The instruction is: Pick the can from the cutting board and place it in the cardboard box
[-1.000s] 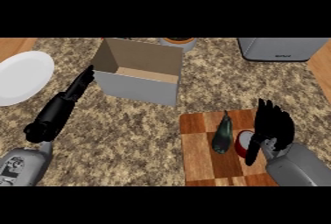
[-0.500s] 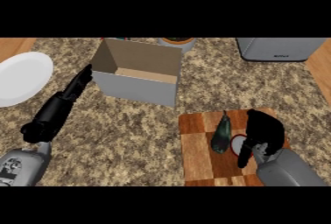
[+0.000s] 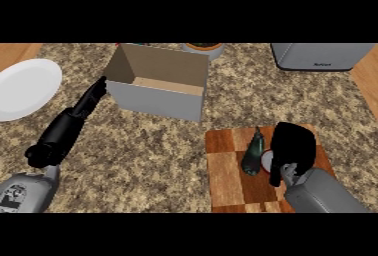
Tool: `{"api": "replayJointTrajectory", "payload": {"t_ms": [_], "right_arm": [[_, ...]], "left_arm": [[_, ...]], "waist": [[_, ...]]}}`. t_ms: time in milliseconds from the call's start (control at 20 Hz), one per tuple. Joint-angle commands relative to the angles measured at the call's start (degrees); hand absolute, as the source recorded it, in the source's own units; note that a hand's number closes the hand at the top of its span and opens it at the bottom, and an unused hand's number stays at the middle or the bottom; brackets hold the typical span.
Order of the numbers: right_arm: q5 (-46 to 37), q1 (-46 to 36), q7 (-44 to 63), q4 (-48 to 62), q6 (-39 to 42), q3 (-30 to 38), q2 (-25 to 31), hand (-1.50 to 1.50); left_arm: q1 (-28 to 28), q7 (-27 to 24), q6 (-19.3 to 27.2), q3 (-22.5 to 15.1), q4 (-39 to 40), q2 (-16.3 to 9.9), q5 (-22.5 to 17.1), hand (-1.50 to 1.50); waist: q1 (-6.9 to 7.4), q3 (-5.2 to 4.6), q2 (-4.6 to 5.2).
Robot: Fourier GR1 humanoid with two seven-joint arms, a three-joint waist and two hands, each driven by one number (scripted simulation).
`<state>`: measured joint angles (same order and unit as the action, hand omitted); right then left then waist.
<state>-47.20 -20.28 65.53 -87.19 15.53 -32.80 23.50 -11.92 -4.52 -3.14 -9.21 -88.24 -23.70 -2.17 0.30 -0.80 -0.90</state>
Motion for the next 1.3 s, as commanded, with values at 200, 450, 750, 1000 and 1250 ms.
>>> {"api": "replayJointTrajectory", "payload": {"t_ms": [200,450,750,1000,1250], "right_arm": [[-1.63,-9.52,-15.05,-1.38,2.97,-16.53,-15.24,1.50],[1.31,-18.97,-29.11,-2.80,-0.10,-24.03,-23.13,1.50],[2.71,-32.34,-37.83,1.75,-10.00,-27.13,-23.42,1.50],[8.36,-39.10,-34.68,4.58,-21.10,-23.90,-23.48,1.50],[12.71,-43.20,-25.27,8.91,-30.44,-17.80,-23.49,1.50]], "left_arm": [[-3.72,0.57,-2.63,-2.25,-0.89,1.11,-0.18,0.00],[-6.70,0.53,-3.70,-4.19,-0.41,2.52,0.13,0.00],[-6.52,0.67,-3.65,-4.09,1.55,3.00,0.39,0.00],[-7.92,1.13,-2.18,-2.62,4.00,3.74,0.98,0.00],[-7.72,0.99,-1.82,-2.77,4.01,3.39,2.26,0.00]], "waist": [[8.12,0.87,2.61],[11.36,0.91,3.39],[8.49,0.67,2.03],[5.41,0.66,1.51],[5.18,0.63,1.46]]}}
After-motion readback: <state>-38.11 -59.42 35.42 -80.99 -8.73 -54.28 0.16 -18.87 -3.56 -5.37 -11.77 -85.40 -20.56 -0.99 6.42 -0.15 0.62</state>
